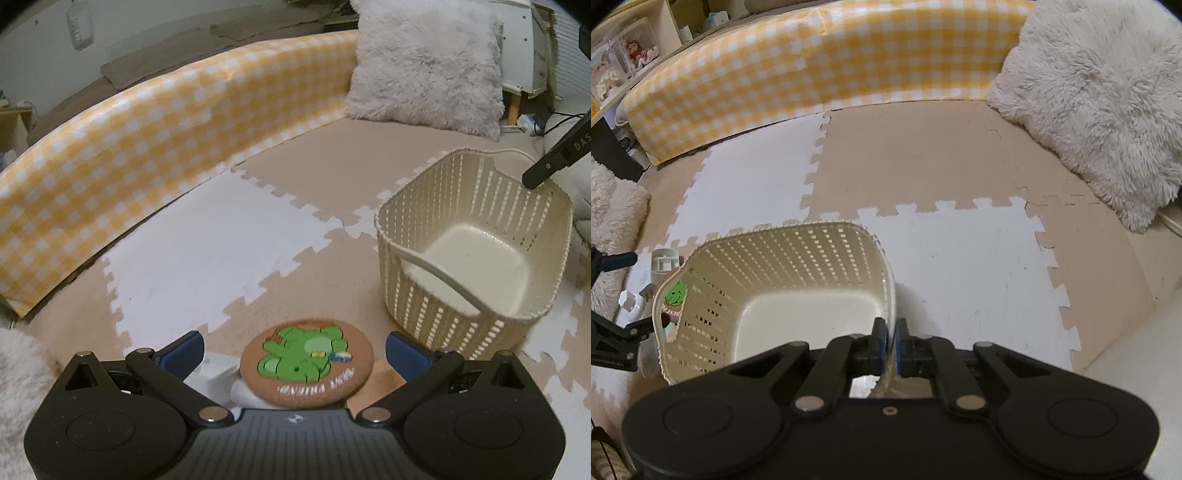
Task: Organize rigid objects
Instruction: 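Grasp the elephant cork coaster with the left tool while the right tool holds the basket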
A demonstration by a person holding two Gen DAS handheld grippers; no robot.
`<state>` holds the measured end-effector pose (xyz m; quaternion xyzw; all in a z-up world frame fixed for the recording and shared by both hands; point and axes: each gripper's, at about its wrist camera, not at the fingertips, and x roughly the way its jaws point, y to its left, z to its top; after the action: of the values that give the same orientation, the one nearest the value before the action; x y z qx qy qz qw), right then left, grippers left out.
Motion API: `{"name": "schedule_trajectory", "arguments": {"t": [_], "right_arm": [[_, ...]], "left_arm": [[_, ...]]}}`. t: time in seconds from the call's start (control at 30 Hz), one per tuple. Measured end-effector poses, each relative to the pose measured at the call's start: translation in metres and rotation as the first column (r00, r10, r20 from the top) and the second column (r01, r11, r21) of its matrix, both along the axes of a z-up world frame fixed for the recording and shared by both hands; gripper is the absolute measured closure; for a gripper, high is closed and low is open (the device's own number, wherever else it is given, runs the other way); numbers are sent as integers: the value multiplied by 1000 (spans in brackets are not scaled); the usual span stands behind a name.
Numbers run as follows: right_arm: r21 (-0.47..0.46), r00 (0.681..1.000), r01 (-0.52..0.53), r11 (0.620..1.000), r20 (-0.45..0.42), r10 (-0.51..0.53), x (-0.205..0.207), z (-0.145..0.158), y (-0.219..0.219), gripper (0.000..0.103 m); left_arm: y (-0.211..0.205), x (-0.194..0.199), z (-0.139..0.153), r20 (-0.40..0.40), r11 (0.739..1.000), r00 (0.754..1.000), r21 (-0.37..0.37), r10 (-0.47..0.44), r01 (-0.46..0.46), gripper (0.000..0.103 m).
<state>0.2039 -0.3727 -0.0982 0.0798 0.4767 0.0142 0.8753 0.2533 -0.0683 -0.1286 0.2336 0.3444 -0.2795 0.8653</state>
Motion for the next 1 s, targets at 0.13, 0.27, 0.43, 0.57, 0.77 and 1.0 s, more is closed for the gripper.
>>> {"name": "schedule_trajectory", "arguments": {"t": [0.13,0.27,0.43,0.57,0.77,1.0], "right_arm": [[14,1000,3,1000,-4,-3,1,-2,-2,98],[16,1000,3,1000,-6,-3,2,-3,-1,97],[17,1000,2,1000,-6,-2,2,-3,-2,97],[12,1000,1,1000,-7,-1,2,-3,-1,97],[11,1000,4,1000,-9,-4,3,-2,0,97],[7,1000,5,1000,-10,-4,3,-3,0,97]], "left_arm": [[-6,9,-8,-39,1000,999,1,-26,26,0],[-10,18,-18,-103,999,994,3,-33,34,0],[-11,32,-32,-163,999,986,25,39,-36,0],[-7,42,-38,-210,997,975,-3,75,-77,0],[-17,41,-42,-200,997,977,37,76,-70,0],[-20,41,-38,-213,994,972,70,102,-89,3]]}}
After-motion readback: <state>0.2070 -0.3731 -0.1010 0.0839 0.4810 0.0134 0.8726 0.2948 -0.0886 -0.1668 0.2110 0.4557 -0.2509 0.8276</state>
